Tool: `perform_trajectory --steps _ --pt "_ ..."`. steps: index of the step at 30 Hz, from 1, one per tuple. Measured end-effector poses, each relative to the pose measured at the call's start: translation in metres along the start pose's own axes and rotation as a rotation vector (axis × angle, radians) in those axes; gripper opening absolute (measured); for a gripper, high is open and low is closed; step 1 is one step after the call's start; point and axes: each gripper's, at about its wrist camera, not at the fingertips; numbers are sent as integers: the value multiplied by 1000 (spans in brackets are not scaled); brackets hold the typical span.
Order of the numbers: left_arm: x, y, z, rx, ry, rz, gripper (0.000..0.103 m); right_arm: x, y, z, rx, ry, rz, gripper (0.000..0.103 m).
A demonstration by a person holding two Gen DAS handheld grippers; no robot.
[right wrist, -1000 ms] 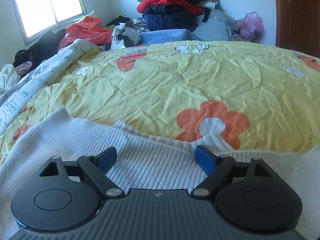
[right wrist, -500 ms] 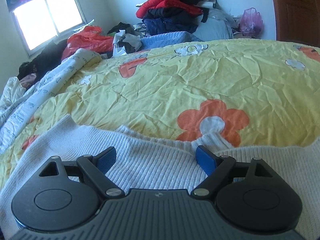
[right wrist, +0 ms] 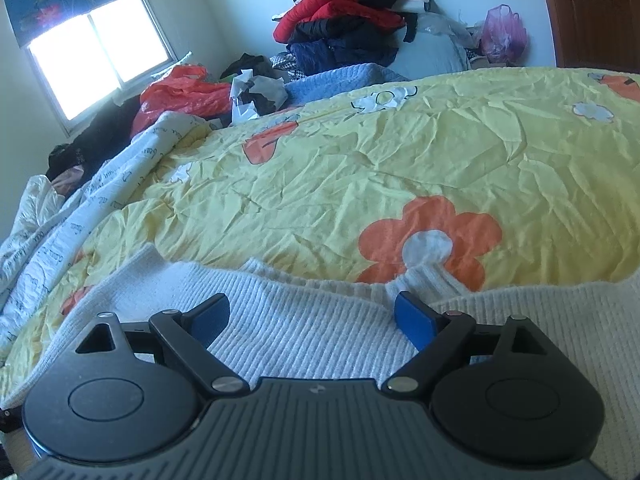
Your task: Fold small clothes
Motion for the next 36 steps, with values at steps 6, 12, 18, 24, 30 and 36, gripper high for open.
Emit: perform_trajectory --steps 6,12,18,24,30,36 --pt "-52 113 54 682 180 148 29 -3 9 -1 58 12 -33 91" --pt "-59 128 152 1177 186 226 29 -9 28 -2 180 29 -99 90" --pt "-57 119 170 1324 234 222 29 -24 37 -9 294 -1 -100 92" --pt "-58 116 181 1404 274 220 29 -51 22 -11 348 -162 -226 94" --pt "-61 111 194 1527 330 226 29 -27 -28 -12 259 -300 -306 87" --pt "-63 105 204 1636 373 229 29 14 -64 -25 149 -310 -256 71"
Point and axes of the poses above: each gripper's, at about its wrist camera, not at the fingertips, and x roughly the way its jaws point, y to its right, z to its underside, and after that the axes turned 10 degrees about y, right-handed
